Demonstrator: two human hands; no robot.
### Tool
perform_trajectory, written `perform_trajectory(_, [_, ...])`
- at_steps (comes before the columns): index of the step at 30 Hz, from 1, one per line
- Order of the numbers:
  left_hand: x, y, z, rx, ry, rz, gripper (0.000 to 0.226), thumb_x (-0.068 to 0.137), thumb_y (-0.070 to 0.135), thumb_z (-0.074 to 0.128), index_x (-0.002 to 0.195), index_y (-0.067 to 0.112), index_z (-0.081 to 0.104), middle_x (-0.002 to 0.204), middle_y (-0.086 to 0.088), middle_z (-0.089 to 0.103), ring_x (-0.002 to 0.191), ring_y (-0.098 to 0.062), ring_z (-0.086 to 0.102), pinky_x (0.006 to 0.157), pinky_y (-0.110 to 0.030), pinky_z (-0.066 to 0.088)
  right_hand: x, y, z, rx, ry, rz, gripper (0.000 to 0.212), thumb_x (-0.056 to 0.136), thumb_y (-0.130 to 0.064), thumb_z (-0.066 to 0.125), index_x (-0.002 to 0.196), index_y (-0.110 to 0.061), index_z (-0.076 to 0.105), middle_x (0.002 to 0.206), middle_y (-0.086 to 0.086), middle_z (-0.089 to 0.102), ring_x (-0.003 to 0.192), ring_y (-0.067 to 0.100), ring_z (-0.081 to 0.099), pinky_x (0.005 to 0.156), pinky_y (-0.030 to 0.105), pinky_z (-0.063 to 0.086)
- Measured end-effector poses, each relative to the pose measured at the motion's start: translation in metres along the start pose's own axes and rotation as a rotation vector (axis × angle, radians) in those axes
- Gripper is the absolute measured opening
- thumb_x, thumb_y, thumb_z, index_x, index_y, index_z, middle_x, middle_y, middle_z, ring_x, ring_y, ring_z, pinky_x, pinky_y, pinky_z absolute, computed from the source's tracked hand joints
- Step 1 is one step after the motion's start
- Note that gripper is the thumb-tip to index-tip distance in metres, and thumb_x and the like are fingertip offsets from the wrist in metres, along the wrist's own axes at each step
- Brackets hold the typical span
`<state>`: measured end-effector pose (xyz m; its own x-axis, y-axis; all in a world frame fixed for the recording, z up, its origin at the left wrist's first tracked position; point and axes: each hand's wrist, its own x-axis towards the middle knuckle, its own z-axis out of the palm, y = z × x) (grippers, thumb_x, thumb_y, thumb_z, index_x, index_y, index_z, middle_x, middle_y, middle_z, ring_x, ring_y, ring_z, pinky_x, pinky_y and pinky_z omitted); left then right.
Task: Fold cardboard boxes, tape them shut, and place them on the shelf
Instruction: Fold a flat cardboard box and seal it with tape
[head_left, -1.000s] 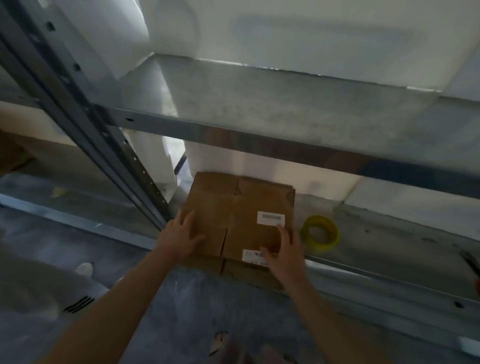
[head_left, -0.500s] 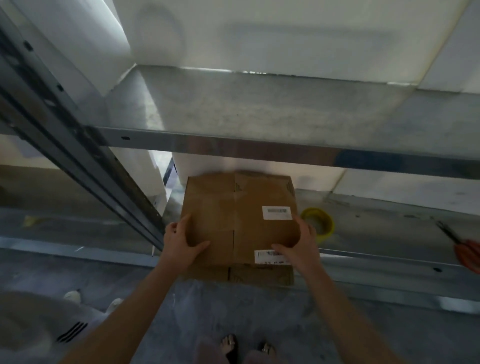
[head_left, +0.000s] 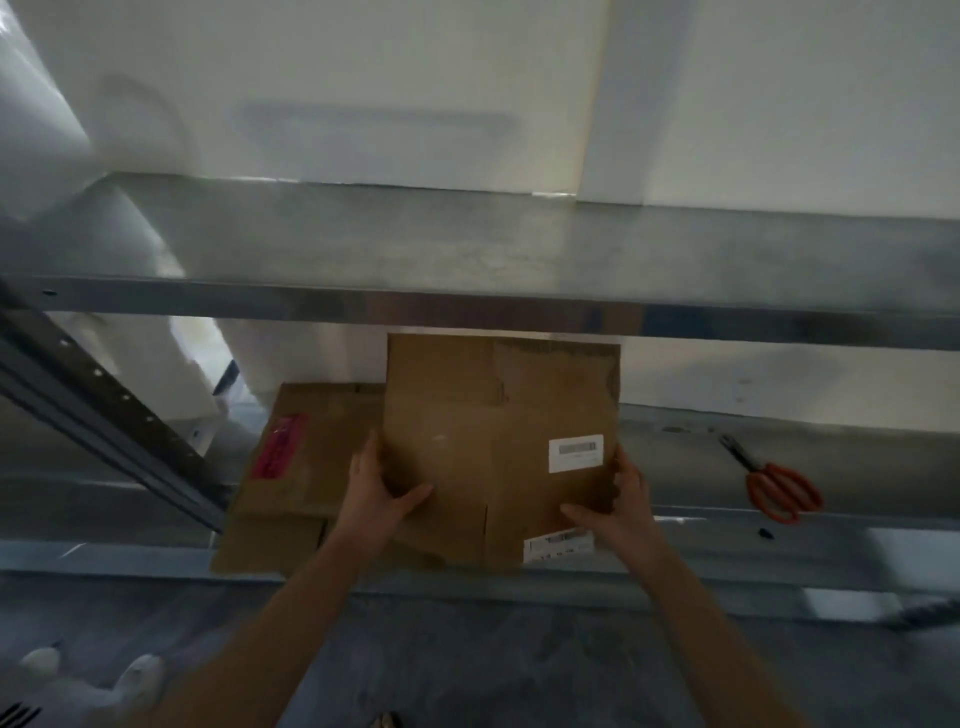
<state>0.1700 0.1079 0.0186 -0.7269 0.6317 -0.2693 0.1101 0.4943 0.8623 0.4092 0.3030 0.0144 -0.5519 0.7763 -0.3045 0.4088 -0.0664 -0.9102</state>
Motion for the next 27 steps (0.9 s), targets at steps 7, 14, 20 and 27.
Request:
perform_trajectory(7, [-0.029, 0.065, 0.137, -0.297, -0.211, 0.007, 0.098, 0.077, 0.009, 0.077, 0.150, 0.035, 0.017, 0.139, 0.008, 0.036, 0.132, -0.016, 0.035, 0.098, -0.038, 0.046, 0.001, 0.028, -0.126, 0.145, 0.007, -0.033, 0.092, 0.062, -0.043, 0.087, 0.133, -0.033, 0.029, 0.129, -0.005, 0.050, 0.120, 0.022, 0.052, 0.081, 0.025, 0.050])
perform_trajectory(14, [-0.051, 0.135, 0.182, -0.215, -0.465, 0.129, 0.097, 0.081, 0.007, 0.071, 0.146, 0.053, 0.015, 0.145, 0.021, 0.029, 0.134, -0.001, 0.027, 0.109, -0.035, 0.036, -0.003, 0.030, -0.189, 0.168, 0.035, -0.083, 0.106, 0.063, -0.051, 0.083, 0.150, -0.034, 0.025, 0.137, -0.009, 0.047, 0.121, 0.012, 0.048, 0.095, 0.036, 0.049])
perform_trajectory(20, [-0.057, 0.150, 0.197, -0.198, -0.744, 0.198, 0.121, 0.073, 0.012, 0.082, 0.145, 0.054, -0.005, 0.146, 0.033, 0.022, 0.125, 0.021, 0.032, 0.095, -0.016, 0.045, -0.008, 0.060, -0.200, 0.160, 0.095, -0.062, 0.077, 0.075, -0.026, 0.080, 0.138, -0.034, 0.037, 0.132, -0.007, 0.053, 0.124, 0.020, 0.053, 0.086, 0.029, 0.055])
perform_trajectory(27, [-0.050, 0.143, 0.219, -0.251, -0.354, 0.274, 0.099, 0.074, 0.024, 0.078, 0.140, 0.057, 0.012, 0.135, 0.041, 0.033, 0.131, 0.002, 0.039, 0.103, -0.035, 0.047, -0.007, 0.069, -0.189, 0.153, 0.095, -0.116, 0.090, 0.068, -0.035, 0.087, 0.140, -0.027, 0.033, 0.131, -0.009, 0.055, 0.118, 0.000, 0.057, 0.100, 0.043, 0.051])
